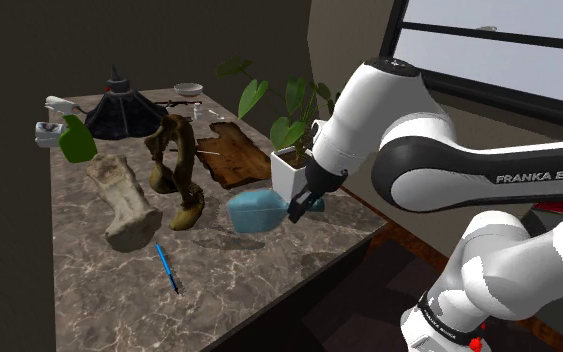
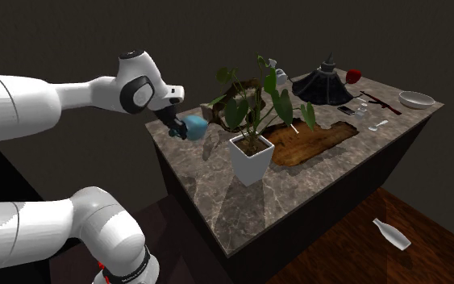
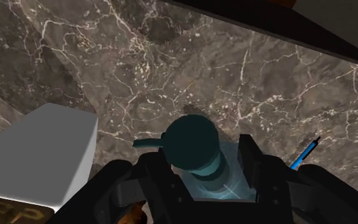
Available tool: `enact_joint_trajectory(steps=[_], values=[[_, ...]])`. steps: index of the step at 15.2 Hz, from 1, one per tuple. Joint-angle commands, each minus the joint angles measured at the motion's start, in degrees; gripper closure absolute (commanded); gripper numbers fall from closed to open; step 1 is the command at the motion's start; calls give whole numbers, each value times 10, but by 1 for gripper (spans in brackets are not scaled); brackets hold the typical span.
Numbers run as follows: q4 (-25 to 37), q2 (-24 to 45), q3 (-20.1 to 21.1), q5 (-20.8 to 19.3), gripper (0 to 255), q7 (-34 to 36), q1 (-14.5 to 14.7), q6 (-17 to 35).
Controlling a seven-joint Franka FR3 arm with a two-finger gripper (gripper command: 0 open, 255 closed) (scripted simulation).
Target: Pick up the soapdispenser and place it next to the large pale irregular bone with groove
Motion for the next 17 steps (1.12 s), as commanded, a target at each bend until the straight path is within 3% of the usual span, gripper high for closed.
enact_joint_trajectory(steps=[1,3,9,17], values=[[12,-5,-4,-2,255,-1,0,-17],[25,-7,-7,-4,255,-2,-1,-33],[132,146,24,-43,255,12,-56,15],[309,346,72,-141,255,66,-113,25]])
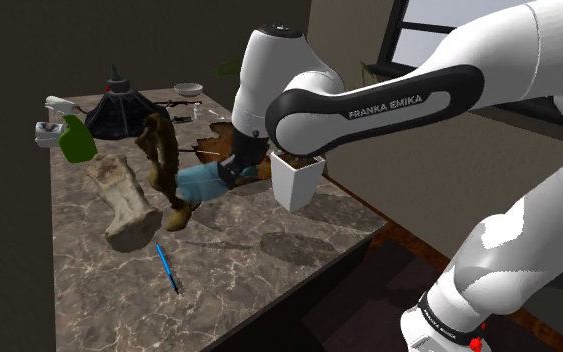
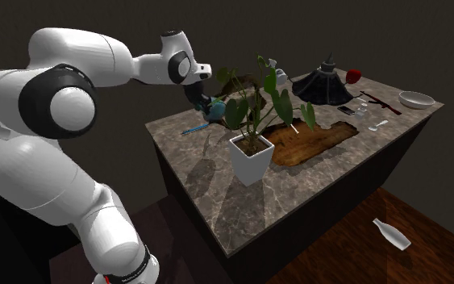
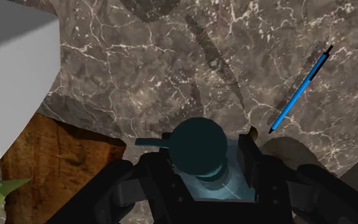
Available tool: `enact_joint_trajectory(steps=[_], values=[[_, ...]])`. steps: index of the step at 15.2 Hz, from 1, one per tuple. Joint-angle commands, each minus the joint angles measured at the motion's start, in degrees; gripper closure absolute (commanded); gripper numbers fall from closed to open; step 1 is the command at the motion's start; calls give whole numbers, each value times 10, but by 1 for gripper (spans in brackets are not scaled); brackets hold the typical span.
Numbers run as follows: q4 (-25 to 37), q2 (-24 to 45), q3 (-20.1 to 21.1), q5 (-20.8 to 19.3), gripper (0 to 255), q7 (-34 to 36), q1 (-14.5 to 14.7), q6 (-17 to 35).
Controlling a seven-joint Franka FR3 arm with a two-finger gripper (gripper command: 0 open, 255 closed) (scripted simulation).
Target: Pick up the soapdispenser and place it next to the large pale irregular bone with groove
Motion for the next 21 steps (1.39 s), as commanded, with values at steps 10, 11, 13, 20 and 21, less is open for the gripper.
enact_joint_trajectory(steps=[10,11,13,20,21], values=[[24,90,14,-63,255,43,-10,52],[19,93,14,-67,255,46,-10,59],[10,100,15,-74,255,52,-11,73],[-19,127,15,-105,255,78,-10,122],[-22,131,15,-110,255,83,-10,129]])
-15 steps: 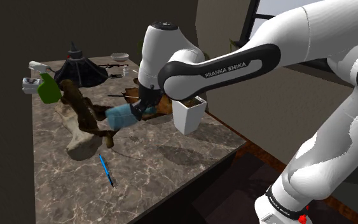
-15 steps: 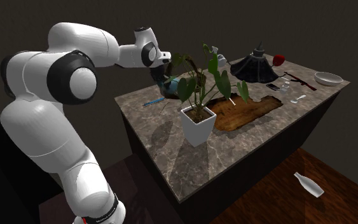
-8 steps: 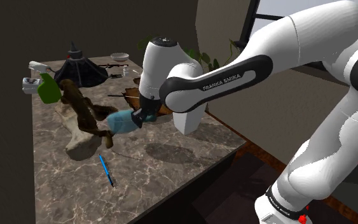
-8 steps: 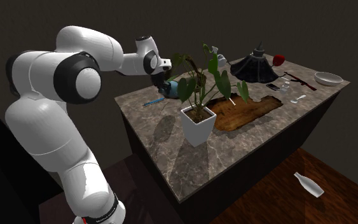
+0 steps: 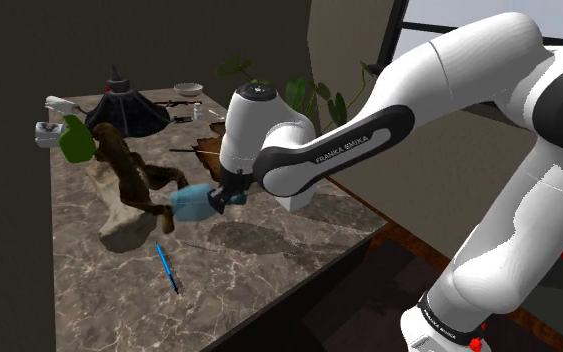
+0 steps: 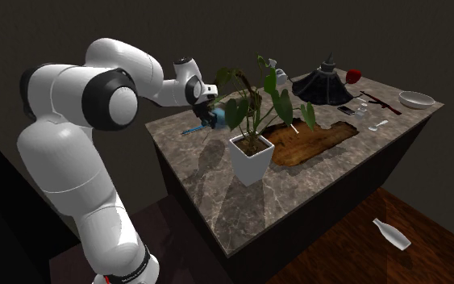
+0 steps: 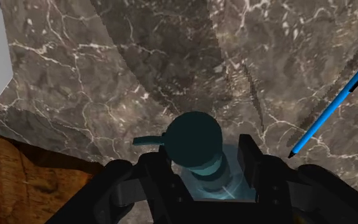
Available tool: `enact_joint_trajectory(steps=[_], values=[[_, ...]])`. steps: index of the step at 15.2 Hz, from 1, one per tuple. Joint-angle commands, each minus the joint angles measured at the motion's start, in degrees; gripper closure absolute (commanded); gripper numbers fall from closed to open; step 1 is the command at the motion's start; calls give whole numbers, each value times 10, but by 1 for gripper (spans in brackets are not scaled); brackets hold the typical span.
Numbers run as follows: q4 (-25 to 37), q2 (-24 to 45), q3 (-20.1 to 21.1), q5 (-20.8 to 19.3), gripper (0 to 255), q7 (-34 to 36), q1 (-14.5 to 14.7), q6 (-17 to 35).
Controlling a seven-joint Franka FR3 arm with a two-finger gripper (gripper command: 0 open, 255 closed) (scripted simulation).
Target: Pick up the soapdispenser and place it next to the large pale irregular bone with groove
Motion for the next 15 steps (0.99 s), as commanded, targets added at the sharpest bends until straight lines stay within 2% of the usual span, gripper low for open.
enact_joint_trajectory(steps=[1,15], values=[[-5,11,-1,-12,255,8,0,14],[-36,86,-21,-115,255,91,13,101]])
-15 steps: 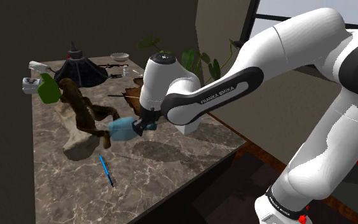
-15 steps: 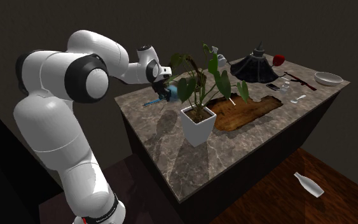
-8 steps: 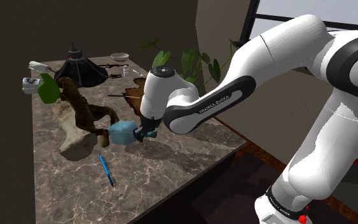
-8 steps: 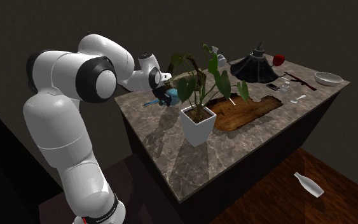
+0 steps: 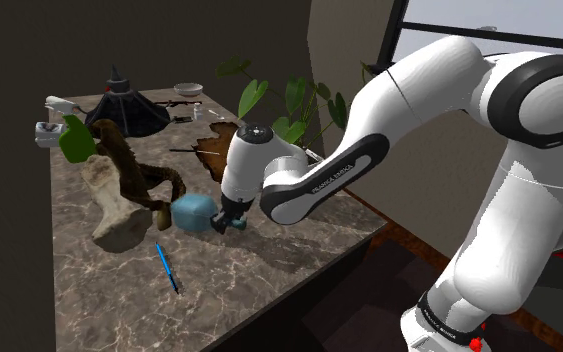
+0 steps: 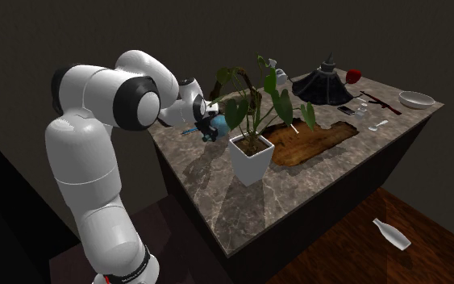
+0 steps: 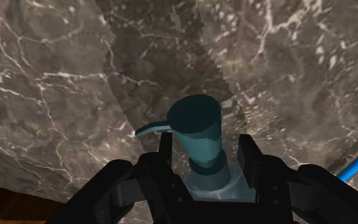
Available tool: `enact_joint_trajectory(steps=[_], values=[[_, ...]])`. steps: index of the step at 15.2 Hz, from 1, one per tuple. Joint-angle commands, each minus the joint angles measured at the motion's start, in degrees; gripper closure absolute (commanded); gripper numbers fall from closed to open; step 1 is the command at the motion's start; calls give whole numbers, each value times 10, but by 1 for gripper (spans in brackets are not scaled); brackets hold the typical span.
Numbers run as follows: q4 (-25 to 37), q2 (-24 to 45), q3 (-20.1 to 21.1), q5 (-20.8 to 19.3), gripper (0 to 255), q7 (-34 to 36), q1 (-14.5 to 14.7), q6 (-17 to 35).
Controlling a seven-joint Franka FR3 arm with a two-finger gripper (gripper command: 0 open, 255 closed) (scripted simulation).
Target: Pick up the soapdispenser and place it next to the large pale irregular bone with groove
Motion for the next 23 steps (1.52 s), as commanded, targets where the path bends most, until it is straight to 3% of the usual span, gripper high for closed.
enact_joint_trajectory(steps=[1,8,9,14,18,23], values=[[-1,12,-5,-17,255,13,3,11],[-1,12,-5,-17,255,13,4,11],[-1,12,-5,-17,0,13,4,11],[-1,12,-5,-17,0,13,4,11],[-13,-64,21,72,0,-48,-11,-35],[-13,-64,19,72,0,-48,-10,-35]])
